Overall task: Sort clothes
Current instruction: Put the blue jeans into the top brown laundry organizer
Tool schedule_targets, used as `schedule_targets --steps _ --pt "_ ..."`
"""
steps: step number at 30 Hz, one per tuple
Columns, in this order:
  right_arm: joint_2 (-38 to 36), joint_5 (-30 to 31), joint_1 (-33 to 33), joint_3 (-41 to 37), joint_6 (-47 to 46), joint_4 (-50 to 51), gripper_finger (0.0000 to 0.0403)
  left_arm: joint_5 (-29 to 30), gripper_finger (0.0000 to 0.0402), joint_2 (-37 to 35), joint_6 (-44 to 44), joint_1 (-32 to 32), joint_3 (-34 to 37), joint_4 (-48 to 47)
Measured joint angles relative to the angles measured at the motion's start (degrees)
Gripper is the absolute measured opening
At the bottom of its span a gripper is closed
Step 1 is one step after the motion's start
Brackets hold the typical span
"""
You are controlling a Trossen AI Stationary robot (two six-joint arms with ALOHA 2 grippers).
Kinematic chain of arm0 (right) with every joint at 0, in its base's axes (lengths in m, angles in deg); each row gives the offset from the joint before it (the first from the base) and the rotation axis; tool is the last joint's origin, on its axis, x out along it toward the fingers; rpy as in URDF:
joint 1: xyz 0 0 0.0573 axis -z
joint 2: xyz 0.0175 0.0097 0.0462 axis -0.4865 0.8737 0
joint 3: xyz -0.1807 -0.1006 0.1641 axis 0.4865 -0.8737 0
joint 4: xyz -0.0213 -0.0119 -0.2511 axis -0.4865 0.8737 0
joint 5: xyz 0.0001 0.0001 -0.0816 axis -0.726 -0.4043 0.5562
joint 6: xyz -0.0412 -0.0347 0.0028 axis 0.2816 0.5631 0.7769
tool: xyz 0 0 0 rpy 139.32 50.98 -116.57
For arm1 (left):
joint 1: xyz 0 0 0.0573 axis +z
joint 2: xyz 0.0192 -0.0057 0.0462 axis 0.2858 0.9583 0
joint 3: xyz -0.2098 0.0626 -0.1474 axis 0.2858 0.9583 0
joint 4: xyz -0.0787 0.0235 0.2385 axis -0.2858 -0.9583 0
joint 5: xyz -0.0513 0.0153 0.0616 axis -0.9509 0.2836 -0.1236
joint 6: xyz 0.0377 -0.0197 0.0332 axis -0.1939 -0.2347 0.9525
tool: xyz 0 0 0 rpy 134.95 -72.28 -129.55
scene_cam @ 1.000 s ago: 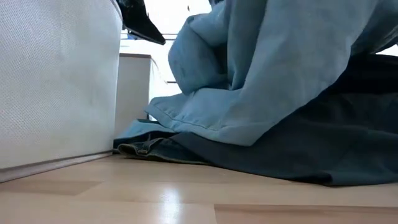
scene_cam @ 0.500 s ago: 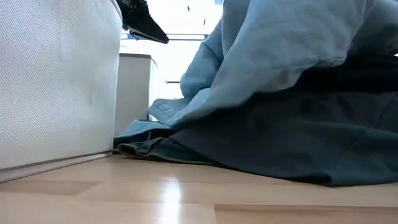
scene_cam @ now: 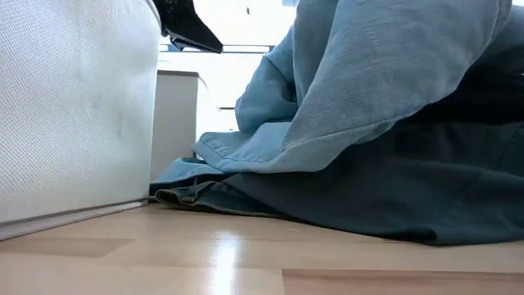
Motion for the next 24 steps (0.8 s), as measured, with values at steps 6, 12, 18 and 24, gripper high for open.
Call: schedule_targets --steps 6,12,18,24 --pt "-1.5 -0.1 -15.3 -12.9 -7.8 -9.2 0.0193 1.2 0.0044 0.0 0.3 -1.2 0.0 0.1" --pt "2.5 6.8 -17.0 -15.6 -11.7 -14.5 0.0218 3.3 0.0044 0.0 2.0 -1.4 0.0 0.5" --pt "8.0 10.2 -16.9 -13.8 -11.9 -5.3 0.0294 3.9 0.0044 0.0 3.0 -1.4 0.0 3.2" --pt "13.8 14.6 -15.0 -13.8 -6.0 1.4 0.034 4.3 0.0044 0.0 3.1 -1.4 0.0 5.9"
